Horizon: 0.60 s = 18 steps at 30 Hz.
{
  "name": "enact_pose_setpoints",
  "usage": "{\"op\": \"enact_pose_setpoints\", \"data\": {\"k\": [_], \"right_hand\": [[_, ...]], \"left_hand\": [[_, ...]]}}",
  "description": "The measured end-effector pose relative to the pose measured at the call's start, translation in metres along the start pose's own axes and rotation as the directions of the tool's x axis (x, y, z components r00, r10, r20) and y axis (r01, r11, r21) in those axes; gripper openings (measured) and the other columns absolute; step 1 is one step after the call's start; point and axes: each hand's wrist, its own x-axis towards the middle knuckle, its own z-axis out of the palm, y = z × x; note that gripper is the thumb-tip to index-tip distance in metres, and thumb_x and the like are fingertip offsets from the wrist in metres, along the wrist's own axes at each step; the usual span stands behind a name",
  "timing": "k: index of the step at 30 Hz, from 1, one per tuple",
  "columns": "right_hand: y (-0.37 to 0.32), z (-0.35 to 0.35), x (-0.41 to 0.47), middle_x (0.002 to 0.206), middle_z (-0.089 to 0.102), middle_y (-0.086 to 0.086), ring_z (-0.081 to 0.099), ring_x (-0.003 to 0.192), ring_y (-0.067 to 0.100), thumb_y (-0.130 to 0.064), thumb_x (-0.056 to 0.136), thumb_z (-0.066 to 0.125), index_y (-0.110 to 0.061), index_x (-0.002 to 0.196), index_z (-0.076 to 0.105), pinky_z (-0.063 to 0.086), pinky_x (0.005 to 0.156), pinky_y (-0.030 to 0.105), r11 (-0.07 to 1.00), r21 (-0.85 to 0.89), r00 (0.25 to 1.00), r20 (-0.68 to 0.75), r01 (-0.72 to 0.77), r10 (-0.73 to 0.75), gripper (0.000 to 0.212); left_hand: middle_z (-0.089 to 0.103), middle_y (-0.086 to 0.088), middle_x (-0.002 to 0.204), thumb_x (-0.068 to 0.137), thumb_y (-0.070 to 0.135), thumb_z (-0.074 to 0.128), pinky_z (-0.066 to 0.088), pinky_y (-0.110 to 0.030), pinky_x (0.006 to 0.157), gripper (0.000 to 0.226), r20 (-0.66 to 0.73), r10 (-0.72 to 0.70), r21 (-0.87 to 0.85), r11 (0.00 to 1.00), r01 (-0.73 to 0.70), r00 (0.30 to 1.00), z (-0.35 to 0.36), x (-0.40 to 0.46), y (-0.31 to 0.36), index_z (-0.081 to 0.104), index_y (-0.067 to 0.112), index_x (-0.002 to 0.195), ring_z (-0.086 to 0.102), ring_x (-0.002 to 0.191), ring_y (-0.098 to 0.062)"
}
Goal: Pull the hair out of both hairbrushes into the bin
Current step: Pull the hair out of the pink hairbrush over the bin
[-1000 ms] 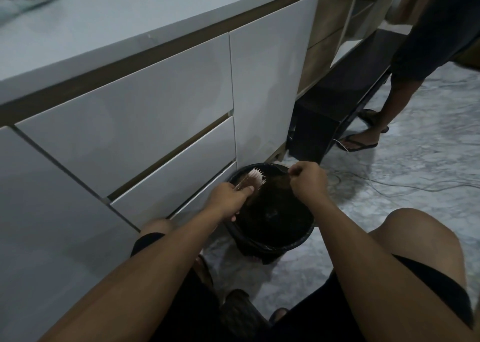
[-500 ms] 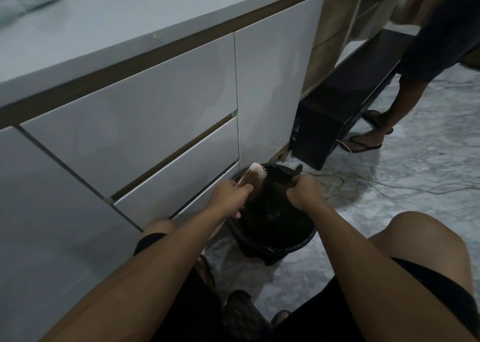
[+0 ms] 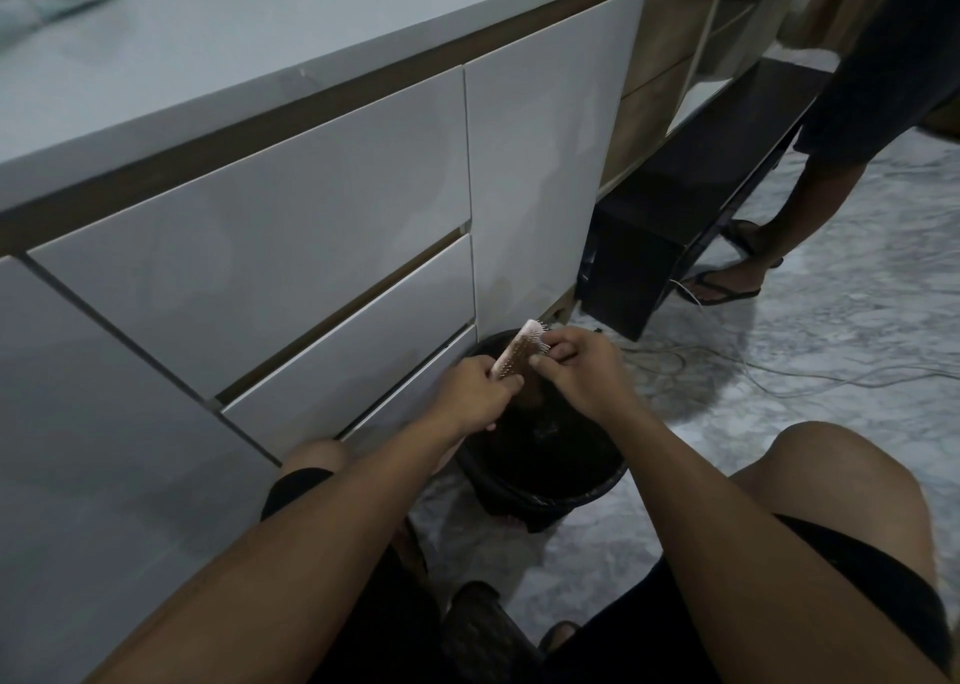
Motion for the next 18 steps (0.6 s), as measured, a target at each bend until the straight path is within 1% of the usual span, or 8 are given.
{"op": "enact_pose_setpoints", "data": {"k": [3,5,8,9,11,13,15,18], "right_hand": [[0.0027,0.0003,0.0009,0.076,0.072,-0.002,0.069,0.077,0.017,-0.018,0.081,0.076,-0.025,0.093,0.073,0.058,0.081,0.039,1.0,-0.011,0.999,-0.033,0.017,-0.018,0.014],[0.0035,-0.001,0.0022,0.074,0.071,-0.002,0.067,0.072,0.015,-0.013,0.083,0.075,-0.024,0.084,0.074,0.058,0.08,0.036,1.0,-0.02,0.997,-0.08,0.022,-0.023,0.012],[0.0019,-0.006,0.0037,0.079,0.07,-0.001,0.061,0.074,0.01,-0.01,0.085,0.07,-0.015,0.086,0.076,0.051,0.078,0.025,0.999,-0.03,0.985,-0.169,-0.025,0.02,0.008],[0.0006,-0.0076,0.0034,0.082,0.072,0.0,0.062,0.075,0.01,-0.009,0.085,0.069,-0.014,0.087,0.076,0.05,0.078,0.025,0.999,-0.014,0.98,-0.196,-0.042,0.039,0.009],[0.0008,-0.0079,0.0037,0.083,0.073,0.002,0.066,0.078,0.014,-0.009,0.085,0.067,-0.013,0.086,0.075,0.054,0.08,0.03,0.998,0.013,0.972,-0.227,-0.066,0.067,0.009],[0.0012,-0.0059,0.0045,0.078,0.072,0.0,0.069,0.078,0.017,-0.01,0.085,0.067,-0.019,0.082,0.072,0.057,0.082,0.034,0.997,0.04,0.976,-0.206,-0.069,0.076,0.01],[0.0001,-0.0028,0.0047,0.073,0.071,-0.003,0.071,0.075,0.018,-0.016,0.086,0.069,-0.027,0.079,0.065,0.058,0.079,0.037,0.994,0.096,0.989,-0.132,-0.057,0.069,0.014],[-0.0011,0.001,0.0025,0.071,0.07,-0.005,0.07,0.072,0.014,-0.026,0.083,0.075,-0.026,0.084,0.064,0.058,0.072,0.035,0.989,0.146,0.999,-0.028,-0.028,0.032,0.012]], "left_hand": [[0.058,-0.003,0.067,0.086,0.028,0.066,0.055,-0.034,0.05,0.015,-0.005,0.017,0.004,1.0,-0.017,1.0,0.0014,-0.0017,0.0014,0.061,0.014,0.085,0.058,0.05,-0.022],[0.058,-0.003,0.067,0.087,0.028,0.067,0.054,-0.033,0.05,0.017,-0.001,0.014,0.009,1.0,-0.014,1.0,0.0018,-0.002,0.0011,0.061,0.013,0.085,0.058,0.05,-0.02],[0.056,-0.001,0.066,0.087,0.029,0.066,0.056,-0.034,0.051,0.018,-0.018,-0.01,0.024,1.0,0.011,1.0,0.0011,-0.0019,0.0001,0.06,0.012,0.084,0.057,0.05,-0.02],[0.056,-0.001,0.067,0.087,0.029,0.066,0.056,-0.034,0.05,0.018,-0.019,-0.021,0.03,0.999,0.021,1.0,0.0008,-0.0018,0.0001,0.06,0.012,0.085,0.057,0.051,-0.02],[0.055,-0.001,0.067,0.088,0.029,0.065,0.053,-0.031,0.047,0.018,-0.014,-0.032,0.029,0.999,0.032,0.999,0.0009,-0.002,0.001,0.059,0.013,0.085,0.056,0.05,-0.021],[0.056,-0.003,0.064,0.087,0.031,0.065,0.05,-0.029,0.046,0.019,-0.01,-0.042,0.009,0.999,0.042,0.999,0.0015,-0.0016,0.0016,0.059,0.014,0.082,0.057,0.046,-0.024],[0.058,-0.006,0.06,0.088,0.031,0.062,0.044,-0.026,0.043,0.02,0.004,-0.05,-0.02,0.999,0.05,0.999,0.002,-0.0014,0.0024,0.059,0.012,0.082,0.056,0.042,-0.024],[0.059,-0.009,0.059,0.09,0.03,0.057,0.04,-0.025,0.04,0.023,0.039,-0.073,-0.078,0.994,0.075,0.997,0.0024,-0.0024,0.0054,0.06,0.007,0.089,0.055,0.04,-0.023]]}}
